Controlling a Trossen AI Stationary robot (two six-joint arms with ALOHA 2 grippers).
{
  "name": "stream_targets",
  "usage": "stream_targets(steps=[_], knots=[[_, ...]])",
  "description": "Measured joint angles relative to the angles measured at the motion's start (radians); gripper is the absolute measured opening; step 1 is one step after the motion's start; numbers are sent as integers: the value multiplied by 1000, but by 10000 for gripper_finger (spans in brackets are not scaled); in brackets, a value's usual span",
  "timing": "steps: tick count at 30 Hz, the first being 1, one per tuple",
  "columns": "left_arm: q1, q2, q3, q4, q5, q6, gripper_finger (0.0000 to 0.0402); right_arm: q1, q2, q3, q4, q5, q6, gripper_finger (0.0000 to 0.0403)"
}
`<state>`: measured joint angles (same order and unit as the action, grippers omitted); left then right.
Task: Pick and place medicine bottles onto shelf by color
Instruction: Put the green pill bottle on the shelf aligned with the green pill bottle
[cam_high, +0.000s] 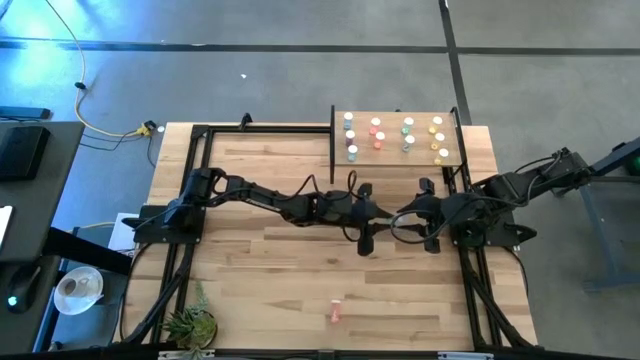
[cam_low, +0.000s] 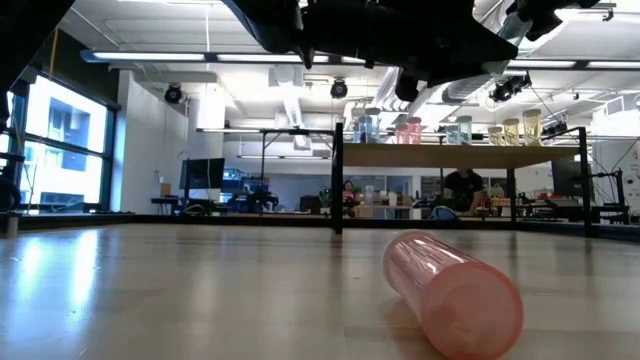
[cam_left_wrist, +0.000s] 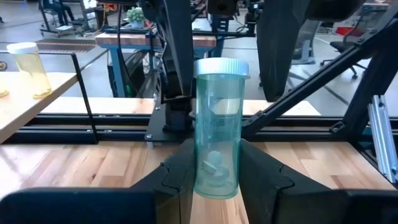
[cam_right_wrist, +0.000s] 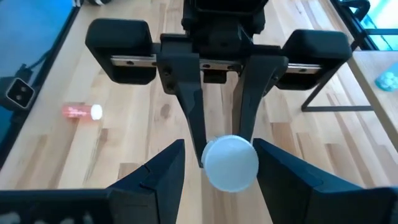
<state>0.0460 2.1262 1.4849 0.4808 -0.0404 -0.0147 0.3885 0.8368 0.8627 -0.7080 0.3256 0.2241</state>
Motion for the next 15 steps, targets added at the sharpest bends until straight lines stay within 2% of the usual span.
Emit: stream_targets(steps=[7,15], knots=[[2,0,0,-1,-2,18,93,-2,0,0,-6,0,2,168],[1,0,0,-1,-1,18,104,-2,0,0,-6,1,2,108]])
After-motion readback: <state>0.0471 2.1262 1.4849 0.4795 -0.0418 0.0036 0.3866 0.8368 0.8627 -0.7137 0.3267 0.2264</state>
